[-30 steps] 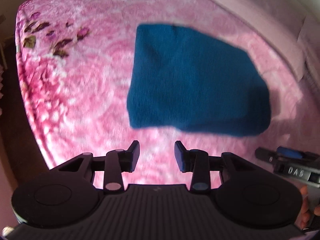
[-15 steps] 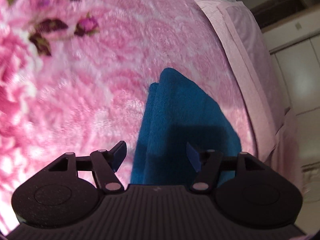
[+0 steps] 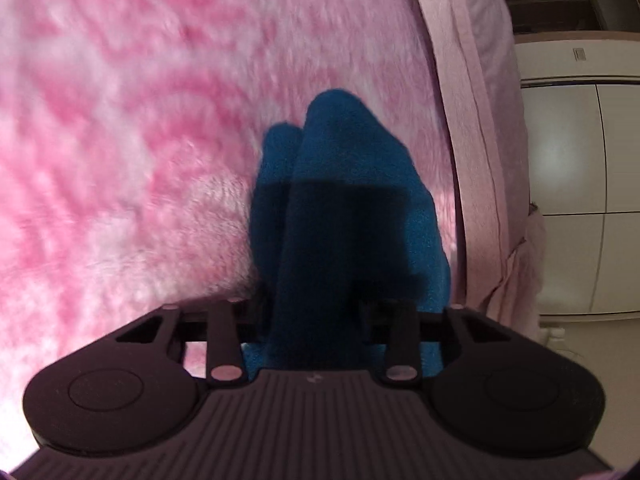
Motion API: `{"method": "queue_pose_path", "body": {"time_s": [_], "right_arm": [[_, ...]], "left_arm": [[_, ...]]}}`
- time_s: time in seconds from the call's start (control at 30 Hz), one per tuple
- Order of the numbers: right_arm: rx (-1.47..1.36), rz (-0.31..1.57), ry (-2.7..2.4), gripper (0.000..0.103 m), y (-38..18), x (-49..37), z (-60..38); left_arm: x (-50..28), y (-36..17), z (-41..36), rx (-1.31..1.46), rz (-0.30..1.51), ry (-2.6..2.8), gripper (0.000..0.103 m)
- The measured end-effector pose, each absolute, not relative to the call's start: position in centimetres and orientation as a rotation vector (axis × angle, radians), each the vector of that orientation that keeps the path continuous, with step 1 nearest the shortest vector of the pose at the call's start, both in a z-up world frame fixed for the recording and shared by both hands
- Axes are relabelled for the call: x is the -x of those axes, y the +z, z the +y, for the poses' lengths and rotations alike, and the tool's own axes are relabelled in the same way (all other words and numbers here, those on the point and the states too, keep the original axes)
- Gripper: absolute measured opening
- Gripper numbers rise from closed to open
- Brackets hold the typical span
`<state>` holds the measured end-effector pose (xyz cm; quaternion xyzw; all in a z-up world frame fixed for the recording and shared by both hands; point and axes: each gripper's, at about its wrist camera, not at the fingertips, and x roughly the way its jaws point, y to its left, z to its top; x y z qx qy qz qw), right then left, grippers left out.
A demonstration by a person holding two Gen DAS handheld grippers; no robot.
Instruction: Fold clothes
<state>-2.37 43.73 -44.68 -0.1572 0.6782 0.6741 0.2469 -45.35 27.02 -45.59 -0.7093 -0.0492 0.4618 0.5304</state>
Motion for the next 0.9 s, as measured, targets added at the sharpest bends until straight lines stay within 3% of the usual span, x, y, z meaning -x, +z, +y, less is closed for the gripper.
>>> {"method": "queue_pose_path", "body": {"time_s": [0.1,0.2,0.6,0.9], "right_arm": [[0.394,1.866,1.798,0.051,-44.7,2.5,43.5],[0.320,1.864,1.739,0.042,-43.8,2.3,42.0],[-0.027,1.918,1.583,0.037,-37.8,3.8,29.1],[-0.186,1.926,1.539,0.037,-28.9,6.9,22.6]], "left_arm": [[45.8,-45.6,27.8,1.700,-0.098,1.050,0.023],[46.5,-44.4,28.1,1.668,-0.070,1.022,0.021],[51.6,-34.3,24.2,1.527,0.038,1.031,0.019],[55.3,-24.1,22.8,1.454,0.025,1.033,0.019]]}}
